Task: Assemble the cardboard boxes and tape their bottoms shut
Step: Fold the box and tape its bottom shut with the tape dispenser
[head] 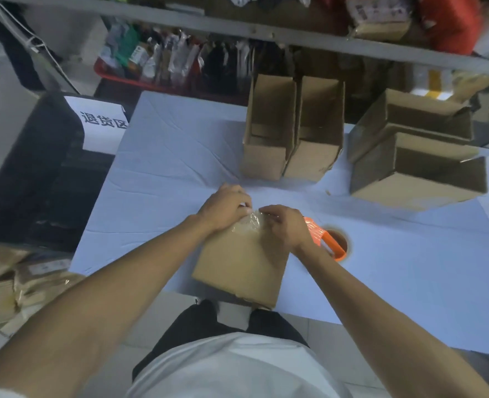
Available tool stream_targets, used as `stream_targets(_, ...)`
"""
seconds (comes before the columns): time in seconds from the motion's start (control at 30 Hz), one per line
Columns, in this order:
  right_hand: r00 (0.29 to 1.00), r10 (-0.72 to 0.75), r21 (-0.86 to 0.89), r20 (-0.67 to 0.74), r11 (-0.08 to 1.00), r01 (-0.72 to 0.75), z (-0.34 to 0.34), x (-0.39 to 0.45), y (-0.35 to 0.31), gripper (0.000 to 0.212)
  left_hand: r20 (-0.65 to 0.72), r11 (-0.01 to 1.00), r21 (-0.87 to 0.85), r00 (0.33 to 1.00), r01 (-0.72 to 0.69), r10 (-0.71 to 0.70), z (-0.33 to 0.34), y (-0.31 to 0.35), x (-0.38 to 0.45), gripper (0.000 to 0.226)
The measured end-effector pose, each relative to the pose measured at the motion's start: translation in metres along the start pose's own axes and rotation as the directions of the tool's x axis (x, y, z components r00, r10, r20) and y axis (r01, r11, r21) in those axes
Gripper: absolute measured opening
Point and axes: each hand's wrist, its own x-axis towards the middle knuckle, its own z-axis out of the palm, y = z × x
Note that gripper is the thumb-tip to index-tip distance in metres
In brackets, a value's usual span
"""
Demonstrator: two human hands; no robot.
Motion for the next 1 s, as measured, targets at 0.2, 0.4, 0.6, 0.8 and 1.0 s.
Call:
stream_targets(0.2, 0.965, 0.238, 0.179, -0.113, 0.960, -0.216, 0.017, 0.009, -0.012, 0.011, -0.118, 0.955, -0.295, 0.990, 0.043, -0.081, 0.012, -0.007, -0.002, 0.008)
stream_targets(0.4, 0.956, 0.254, 0.172, -0.145, 0.958, -0.228, 0.012, 0.006, -0.009, 0.007, -0.124, 0.932, -0.359, 0.988, 0.045, -0.096, 0.012, -0.019, 0.001, 0.013)
stream_targets(0.6, 0.915, 0.185, -0.018, -0.359, 0.979, -0.205, 0.027, 0.000, -0.012, 0.017, -0.154, 0.927, -0.360, 0.973, 0.106, -0.171, 0.008, -0.029, 0.000, 0.012)
stream_targets(0.8, 0.897, 0.073, -0.337, -0.436, 0.911, -0.237, 0.044, 0.021, -0.045, 0.041, -0.338, 0.874, -0.414, 0.848, 0.255, -0.408, -0.027, -0.094, -0.025, 0.015)
stream_targets(1.0, 0.938, 0.274, -0.234, -0.213, 0.918, -0.321, 0.084, 0.046, -0.090, 0.061, -0.435, 0.769, -0.457, 0.642, 0.446, -0.631, -0.072, -0.154, -0.050, 0.017)
